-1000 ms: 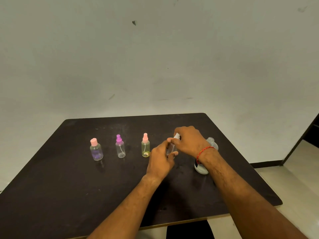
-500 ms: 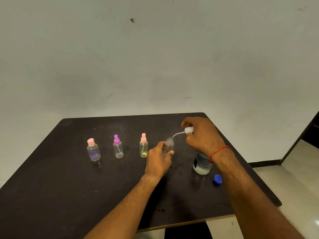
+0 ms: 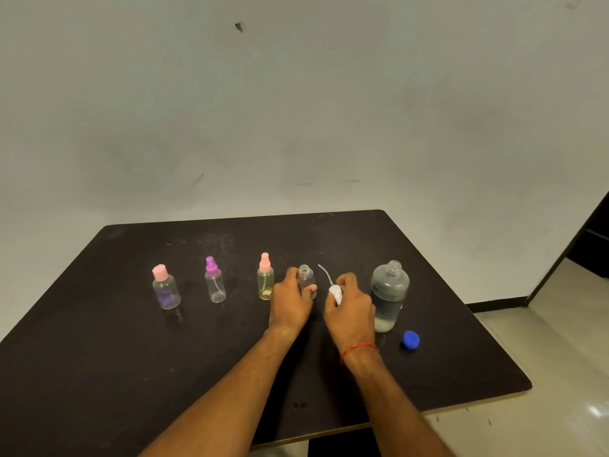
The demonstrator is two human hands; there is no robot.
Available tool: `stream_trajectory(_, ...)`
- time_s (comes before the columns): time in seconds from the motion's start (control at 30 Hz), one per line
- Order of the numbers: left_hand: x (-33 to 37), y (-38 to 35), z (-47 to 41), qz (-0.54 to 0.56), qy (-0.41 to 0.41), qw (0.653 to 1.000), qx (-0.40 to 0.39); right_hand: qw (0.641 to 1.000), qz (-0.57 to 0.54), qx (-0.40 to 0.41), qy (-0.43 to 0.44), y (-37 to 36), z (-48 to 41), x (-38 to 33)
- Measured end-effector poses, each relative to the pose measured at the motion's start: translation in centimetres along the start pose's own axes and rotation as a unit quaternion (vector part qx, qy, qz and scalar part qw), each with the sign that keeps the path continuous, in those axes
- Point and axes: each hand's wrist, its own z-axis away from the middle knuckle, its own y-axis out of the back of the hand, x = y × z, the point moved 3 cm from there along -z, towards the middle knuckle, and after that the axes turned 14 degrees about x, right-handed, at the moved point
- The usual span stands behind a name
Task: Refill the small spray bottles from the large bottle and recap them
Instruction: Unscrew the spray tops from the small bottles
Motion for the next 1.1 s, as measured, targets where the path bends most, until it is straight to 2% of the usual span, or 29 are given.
stream_trajectory(0.2,-0.1,-0.9,-0.3,0.004,0.006,1.000,-0.012,0.998,0.044,-0.023,-0.042,-2.7,0.0,1.2)
stream_trajectory(0.53,0.0,-1.8,-0.7,0.003,0.028,0.999,-0.029,0.987,0.142,-0.081,0.006,-3.8,-1.6,1.5)
stream_trajectory(1.1,0.8,-2.2,-0.6,0.004,0.056,0.998,-0.037,0.983,0.158,-0.094,-0.004,-3.4,-2.0,1.6)
